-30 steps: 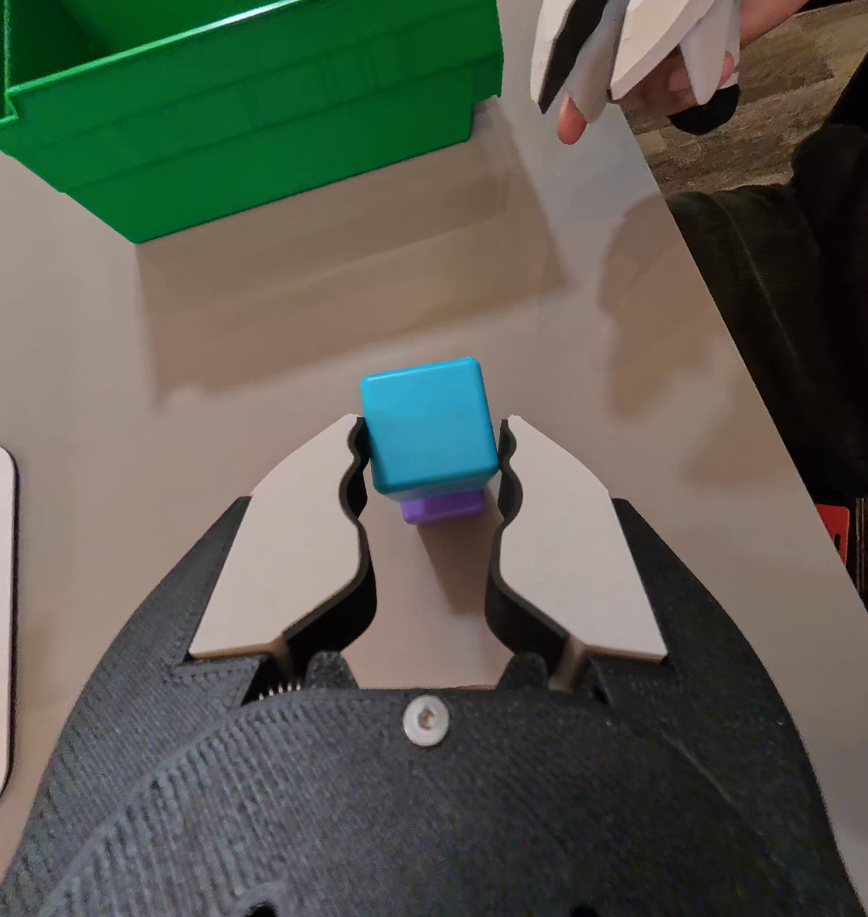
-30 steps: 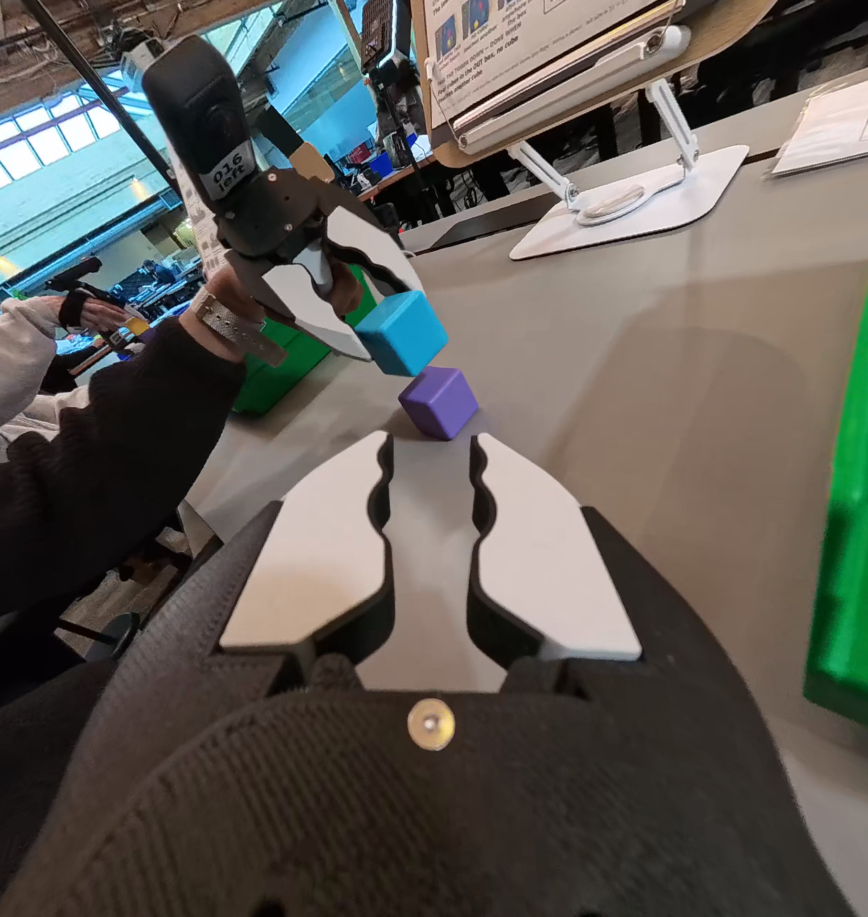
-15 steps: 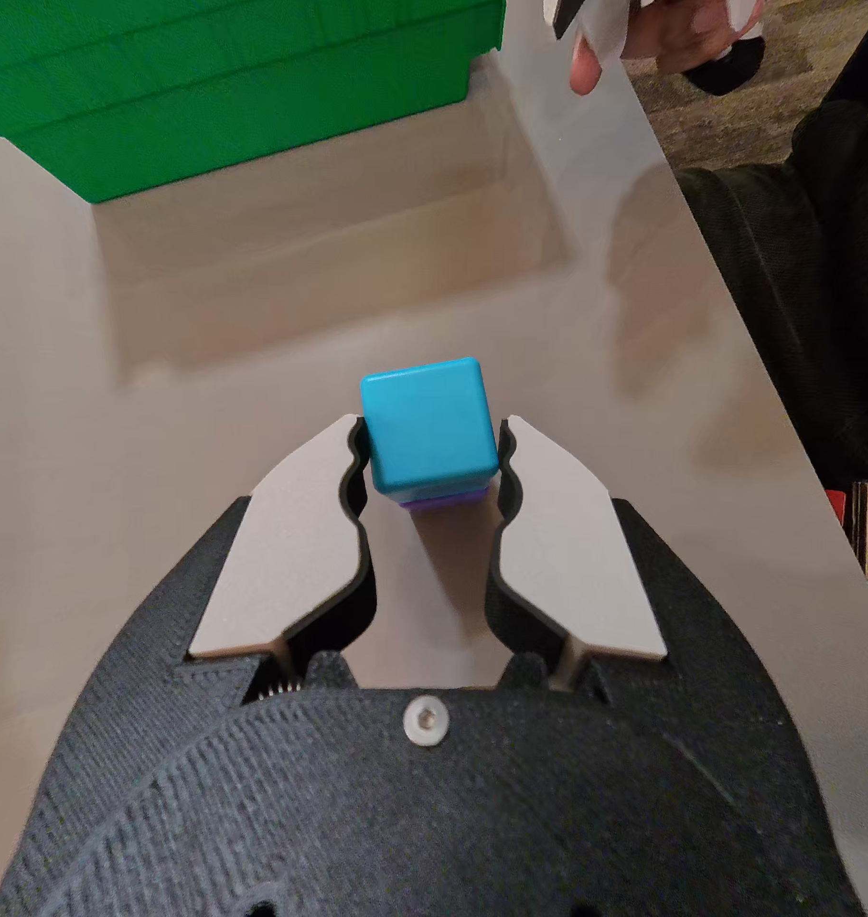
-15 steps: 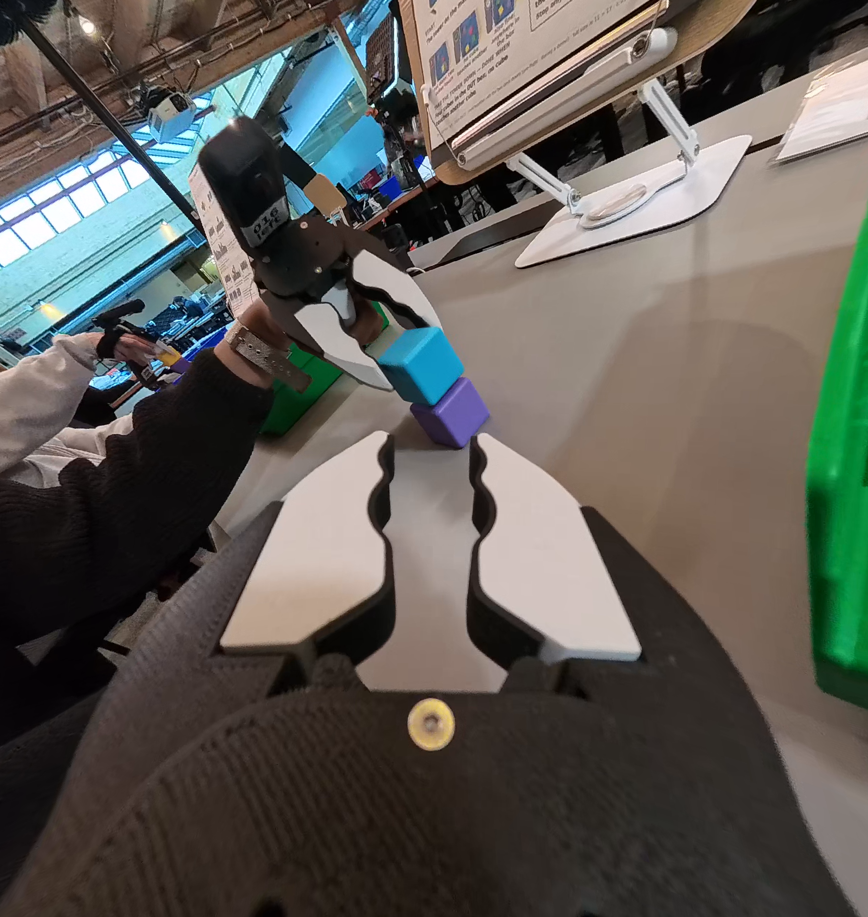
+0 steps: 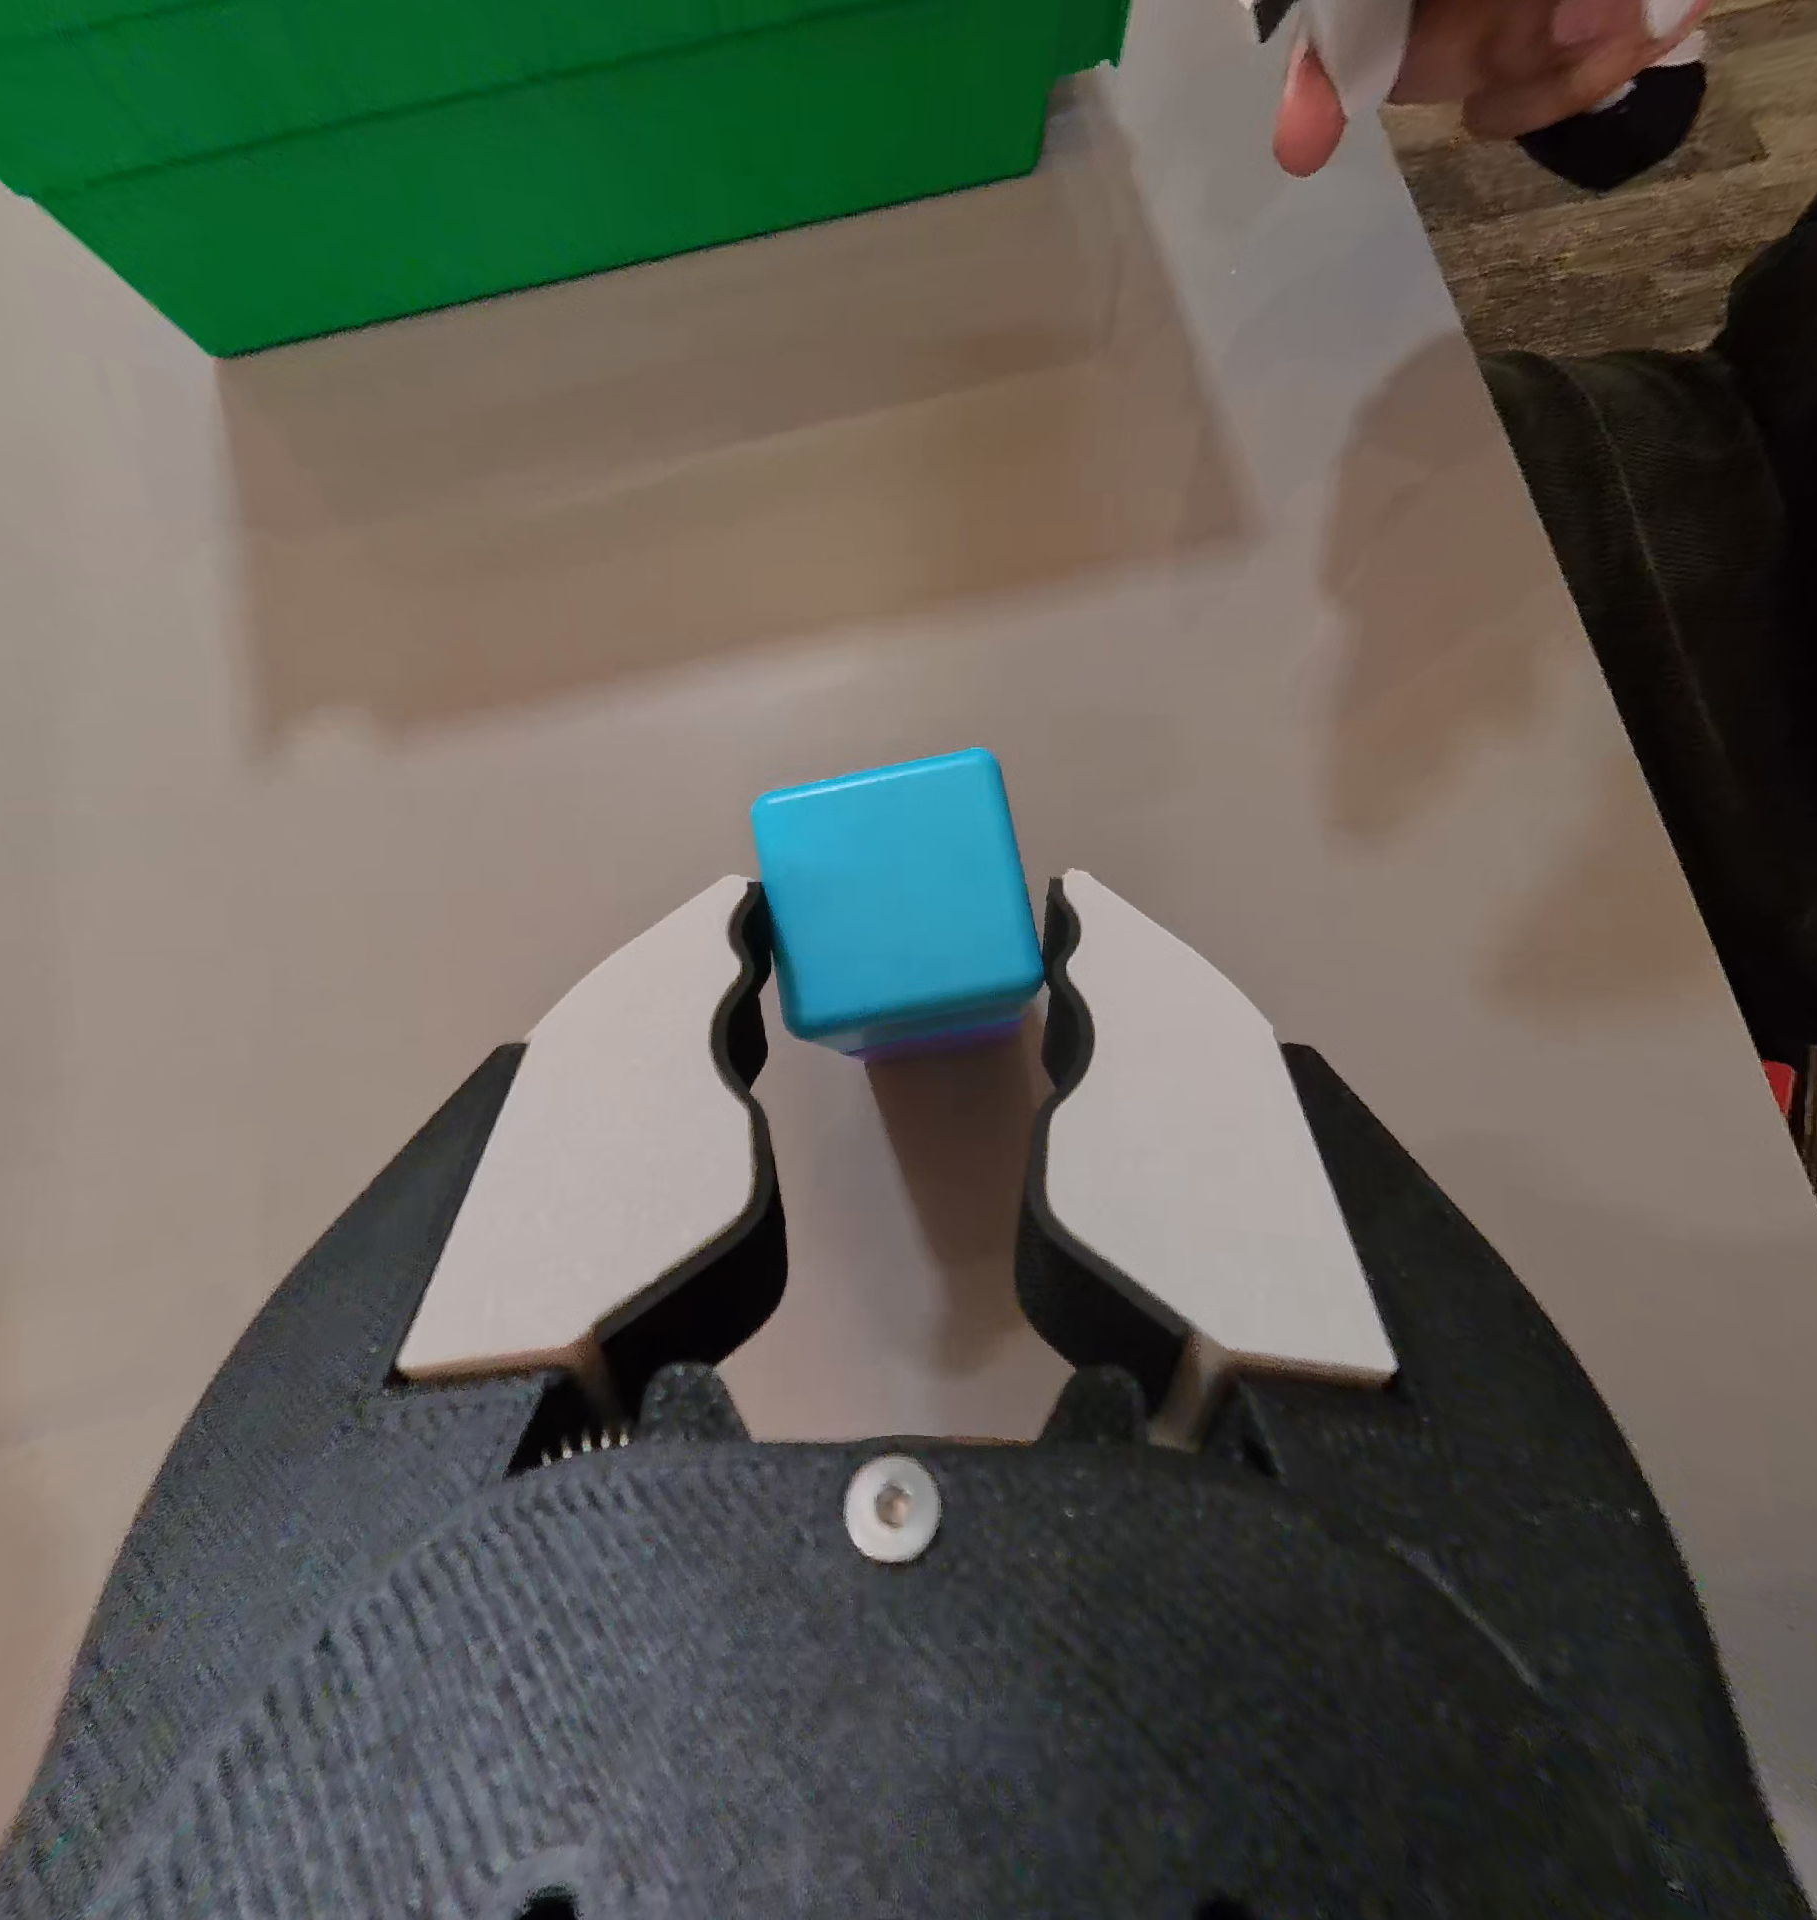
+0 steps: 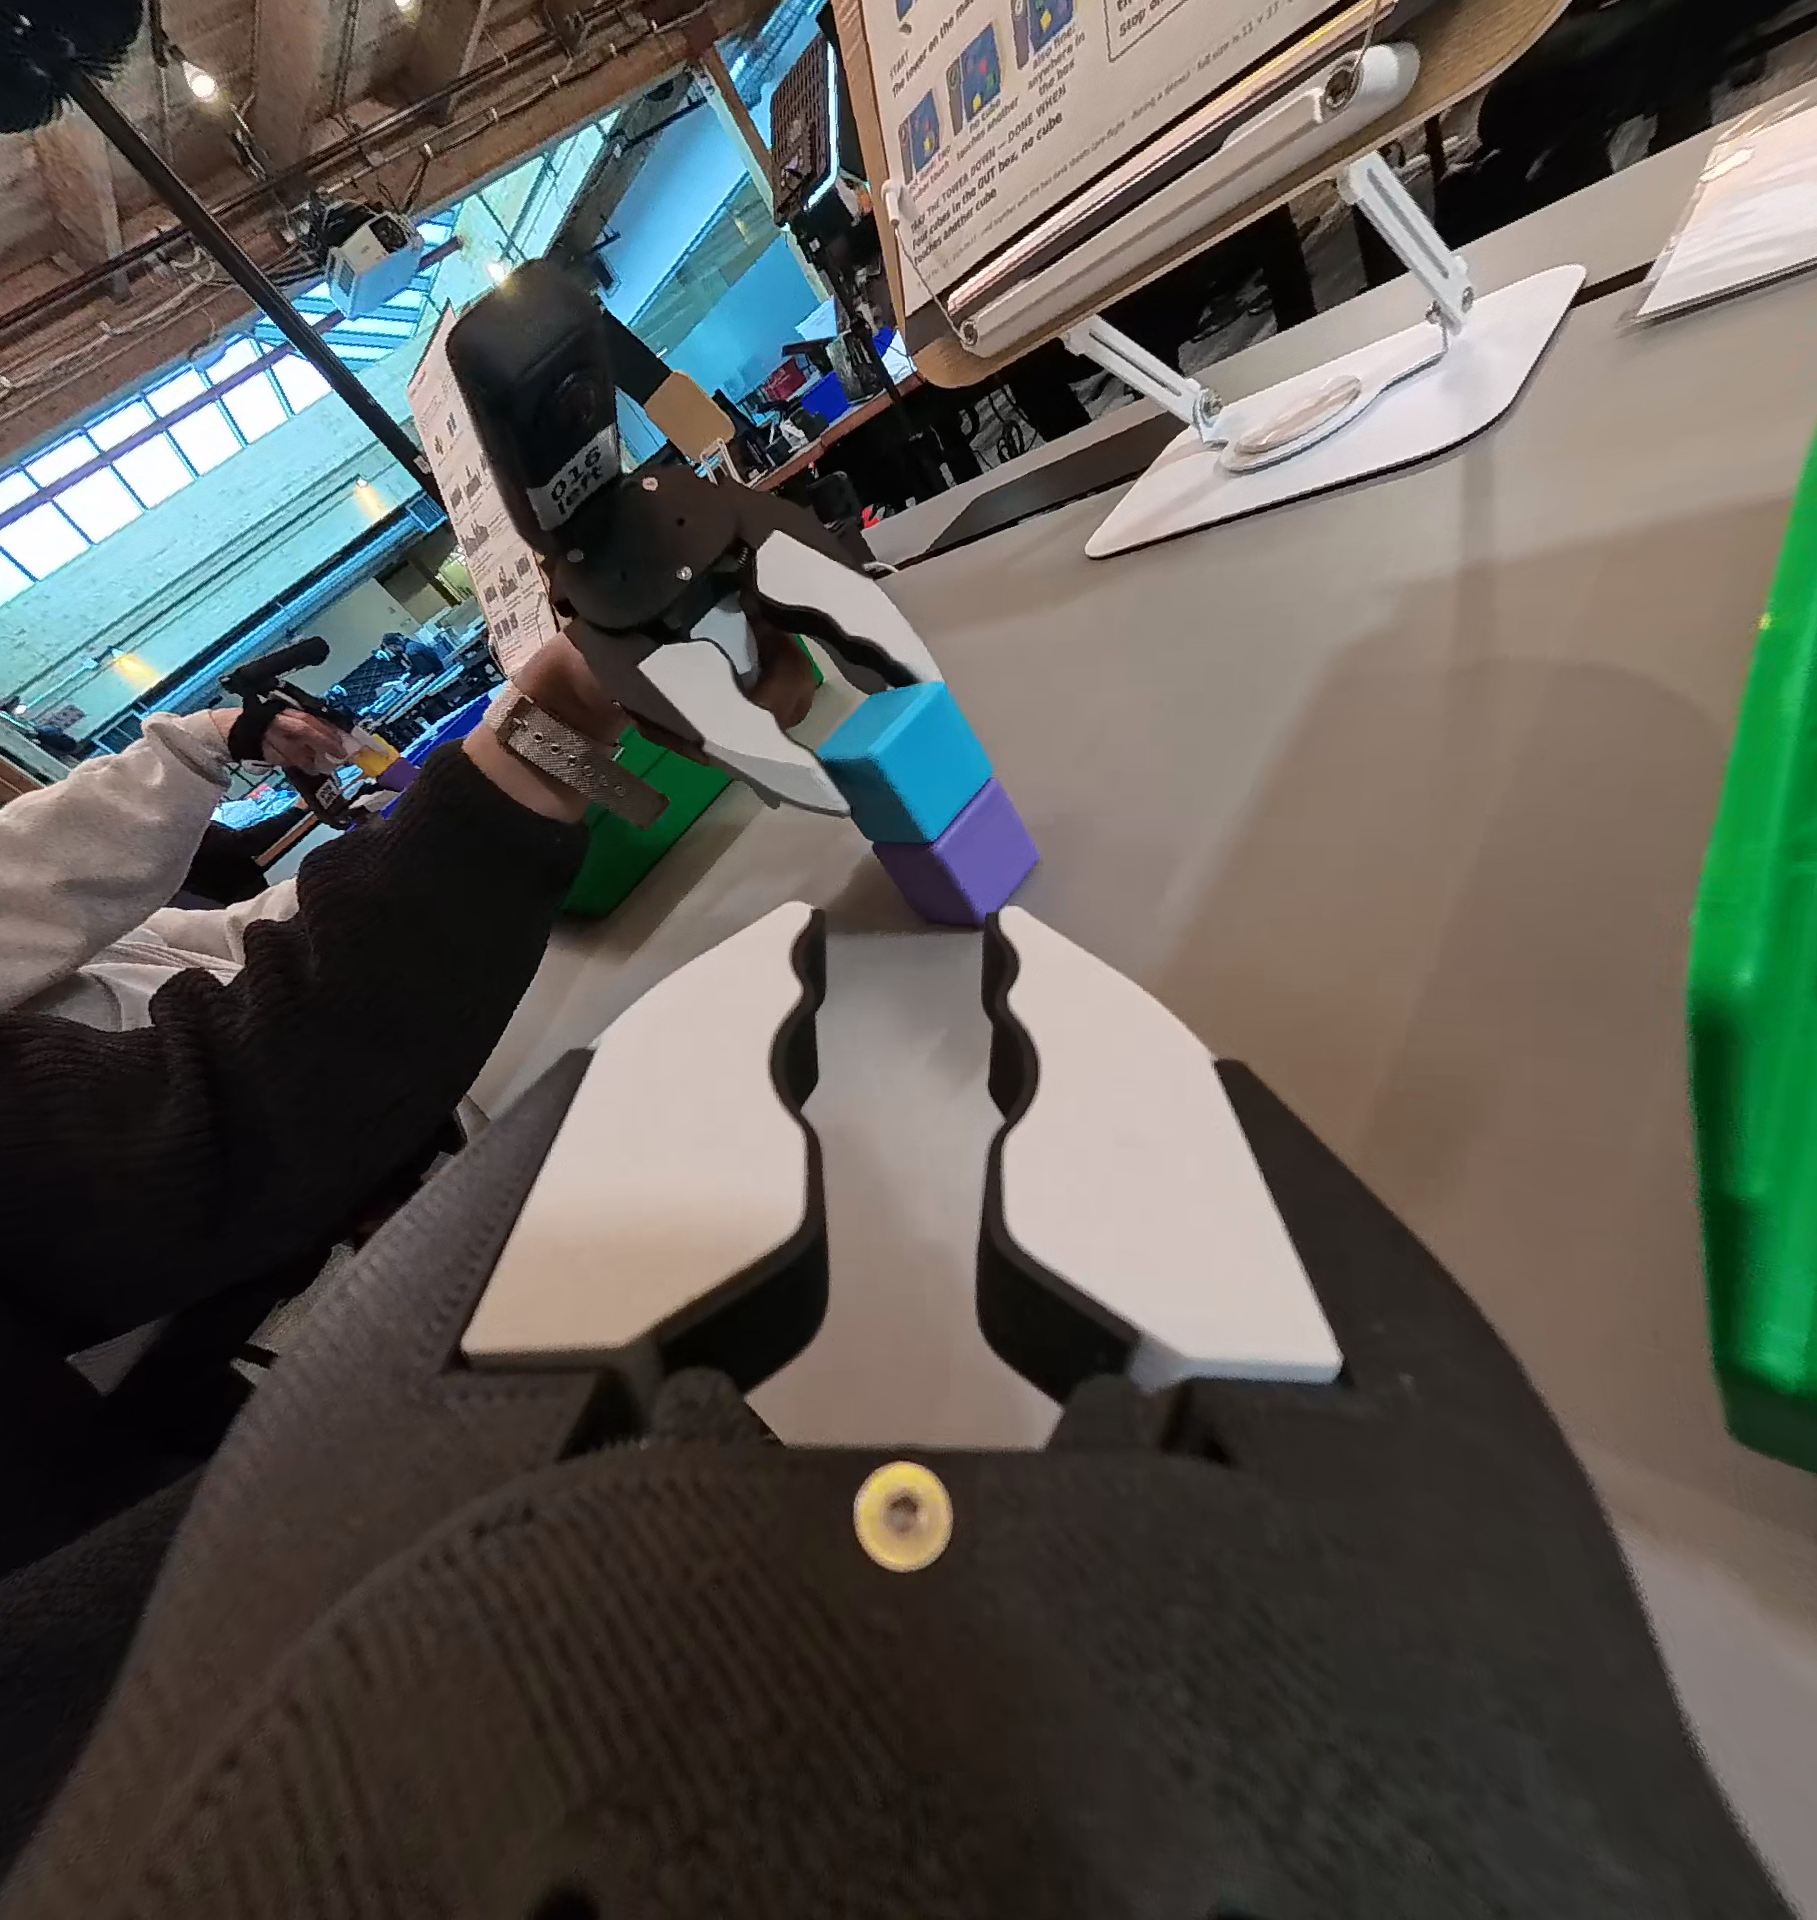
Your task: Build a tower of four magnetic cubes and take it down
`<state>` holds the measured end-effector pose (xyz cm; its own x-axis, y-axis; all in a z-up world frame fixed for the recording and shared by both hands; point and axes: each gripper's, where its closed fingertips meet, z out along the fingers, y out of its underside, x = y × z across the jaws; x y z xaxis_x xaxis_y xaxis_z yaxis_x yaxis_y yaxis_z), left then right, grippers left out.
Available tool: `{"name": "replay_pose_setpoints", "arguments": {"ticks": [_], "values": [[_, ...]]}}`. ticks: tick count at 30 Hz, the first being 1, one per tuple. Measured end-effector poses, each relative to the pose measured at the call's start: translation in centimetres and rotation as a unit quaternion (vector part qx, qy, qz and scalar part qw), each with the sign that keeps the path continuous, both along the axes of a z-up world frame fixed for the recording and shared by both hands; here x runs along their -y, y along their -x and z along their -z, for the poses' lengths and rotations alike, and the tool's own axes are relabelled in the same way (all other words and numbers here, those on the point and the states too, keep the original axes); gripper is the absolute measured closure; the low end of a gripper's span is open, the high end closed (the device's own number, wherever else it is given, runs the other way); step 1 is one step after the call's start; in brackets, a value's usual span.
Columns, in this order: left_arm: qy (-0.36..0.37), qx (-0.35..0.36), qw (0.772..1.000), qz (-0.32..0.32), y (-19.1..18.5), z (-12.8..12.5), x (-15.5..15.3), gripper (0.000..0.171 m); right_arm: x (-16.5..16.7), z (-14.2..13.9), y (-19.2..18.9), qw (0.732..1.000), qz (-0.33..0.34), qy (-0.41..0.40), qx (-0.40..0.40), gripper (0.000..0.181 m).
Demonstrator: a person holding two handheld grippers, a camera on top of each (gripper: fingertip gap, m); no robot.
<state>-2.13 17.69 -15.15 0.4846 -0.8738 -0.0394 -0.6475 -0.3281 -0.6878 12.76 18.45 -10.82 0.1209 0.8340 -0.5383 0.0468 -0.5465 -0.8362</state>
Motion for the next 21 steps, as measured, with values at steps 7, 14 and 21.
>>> {"name": "replay_pose_setpoints", "arguments": {"ticks": [7, 14, 21], "values": [[-0.021, -0.033, 0.999, -0.014, 0.20, 0.06, -0.29, 0.117, 0.03, 0.04, 0.03, 1.000, -0.001, 0.001, 0.000, 0.152], [-0.026, -0.040, 0.999, -0.022, 0.34, 0.04, -0.45, 0.117, 0.02, 0.13, 0.02, 1.000, -0.002, 0.005, 0.001, 0.152], [-0.004, -0.033, 0.999, -0.033, 0.19, -0.04, -0.19, 0.118, -0.08, 0.21, -0.01, 1.000, -0.001, 0.010, 0.002, 0.152]]}}
